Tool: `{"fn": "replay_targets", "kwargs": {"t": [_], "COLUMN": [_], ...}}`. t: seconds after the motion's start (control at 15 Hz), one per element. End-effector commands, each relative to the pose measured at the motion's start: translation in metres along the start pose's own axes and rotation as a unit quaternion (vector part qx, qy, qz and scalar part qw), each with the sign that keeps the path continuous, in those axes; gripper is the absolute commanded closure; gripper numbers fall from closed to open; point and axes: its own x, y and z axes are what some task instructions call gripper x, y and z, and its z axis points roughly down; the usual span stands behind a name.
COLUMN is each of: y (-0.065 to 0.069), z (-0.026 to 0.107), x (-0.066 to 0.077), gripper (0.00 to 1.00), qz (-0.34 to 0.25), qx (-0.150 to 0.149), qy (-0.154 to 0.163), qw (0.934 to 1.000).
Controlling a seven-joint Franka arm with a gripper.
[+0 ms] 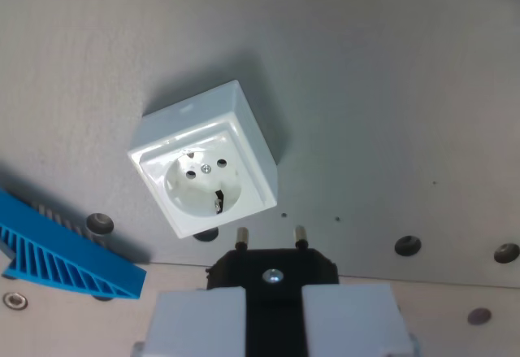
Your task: Move above the white socket
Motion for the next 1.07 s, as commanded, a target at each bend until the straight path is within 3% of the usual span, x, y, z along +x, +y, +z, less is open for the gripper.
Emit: {"fn": "replay_targets", "kwargs": {"t": [0.07,1.07], "y": [-0.005,-0.025], "z": [0.015,0.068], "x": [-0.007,-0.029], "gripper": [1.00,1.00], "qz": [-0.089,-0.162], "qx": [-0.011,-0.022], "qy": [0.050,0.049], "qw": [0.9947,0.9852]}}
